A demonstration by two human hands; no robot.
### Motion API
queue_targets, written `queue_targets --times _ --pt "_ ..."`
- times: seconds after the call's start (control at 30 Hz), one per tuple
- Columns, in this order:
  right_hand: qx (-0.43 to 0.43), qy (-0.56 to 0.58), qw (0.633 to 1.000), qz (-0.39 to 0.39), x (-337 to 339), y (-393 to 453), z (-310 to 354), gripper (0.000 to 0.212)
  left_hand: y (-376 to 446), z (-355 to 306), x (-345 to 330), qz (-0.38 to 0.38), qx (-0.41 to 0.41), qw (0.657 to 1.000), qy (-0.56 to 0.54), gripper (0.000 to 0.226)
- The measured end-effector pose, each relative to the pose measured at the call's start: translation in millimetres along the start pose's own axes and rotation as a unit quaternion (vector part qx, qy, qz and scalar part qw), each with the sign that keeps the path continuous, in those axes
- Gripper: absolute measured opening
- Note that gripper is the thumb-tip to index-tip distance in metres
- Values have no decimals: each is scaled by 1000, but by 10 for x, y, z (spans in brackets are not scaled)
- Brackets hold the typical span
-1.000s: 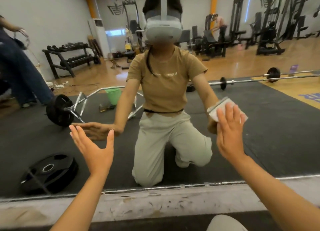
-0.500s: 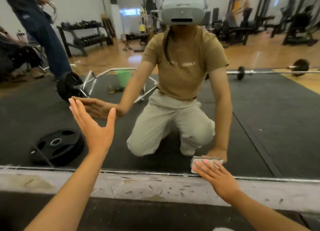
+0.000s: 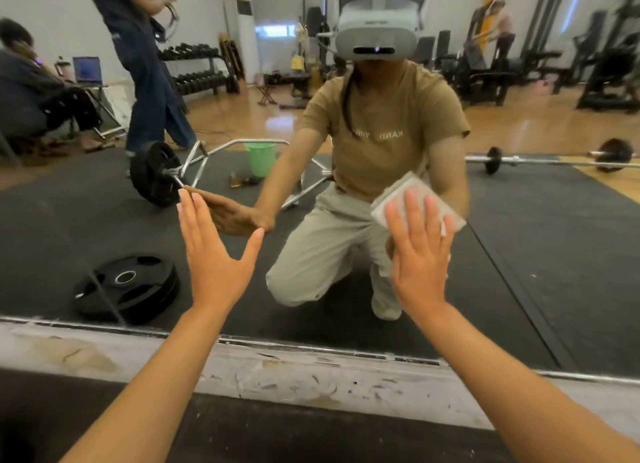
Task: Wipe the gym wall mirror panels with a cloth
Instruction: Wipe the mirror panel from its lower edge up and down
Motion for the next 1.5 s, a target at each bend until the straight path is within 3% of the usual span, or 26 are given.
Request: queue_targets --times 0.07,0.17,0.23,0.3,0.43,0.57,0.67,0.73,0.83,0.9,1.0,1.1,1.17,1.2,1.27,1.4,1.5 --pt "130 -33 984 119 -358 -745 222 97 0 21 5 3 -8 1000 6 104" --pt "367 -102 876 296 -692 -1847 347 102 0 26 14 4 -7 1000 7 104" --pt "415 -137 815 381 -794 -2128 252 125 -6 33 27 8 -7 1000 9 104" --pt "427 -151 799 394 -811 -2033 232 130 8 53 41 13 -13 1000 11 103" --pt "367 -89 895 240 -503 -1073 449 105 7 135 65 22 -40 999 22 98" --pt "174 -1 981 89 -60 487 610 79 17 241 89 31 -91 989 115 92" --pt "49 1 999 4 110 1154 671 64 36 330 119 29 -148 972 183 87" --pt "3 10 1000 -27 23 1117 741 57 54 390 120 33 -180 962 203 84" --pt "62 17 998 14 -359 479 974 71 64 464 111 40 -216 957 187 81" --pt "207 -17 972 111 -718 -278 1136 93 74 479 111 42 -236 955 175 80" --pt "409 -127 853 298 -1146 -1481 1185 112 78 501 134 44 -260 948 180 78" --pt "453 -173 789 378 -1278 -1833 1133 97 98 552 164 52 -279 941 187 75" --pt "479 -180 769 382 -1260 -1764 1185 89 110 581 173 58 -291 936 190 74" --pt "490 -175 773 363 -1228 -1675 1213 87 112 596 175 60 -296 934 189 73" --pt "463 -146 820 304 -1104 -1280 1268 83 121 615 180 60 -306 931 189 72" --pt "274 -36 949 150 -665 223 1442 74 138 616 205 54 -331 925 180 69" --pt "134 -20 990 29 -406 1027 1512 65 133 607 220 55 -333 926 168 67"
Point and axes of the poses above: each hand's wrist, its own y-axis towards the middle knuckle, its own x-axis out of the back of the hand, z = x × y, the point moved 7 cm from there along y, towards the middle knuckle
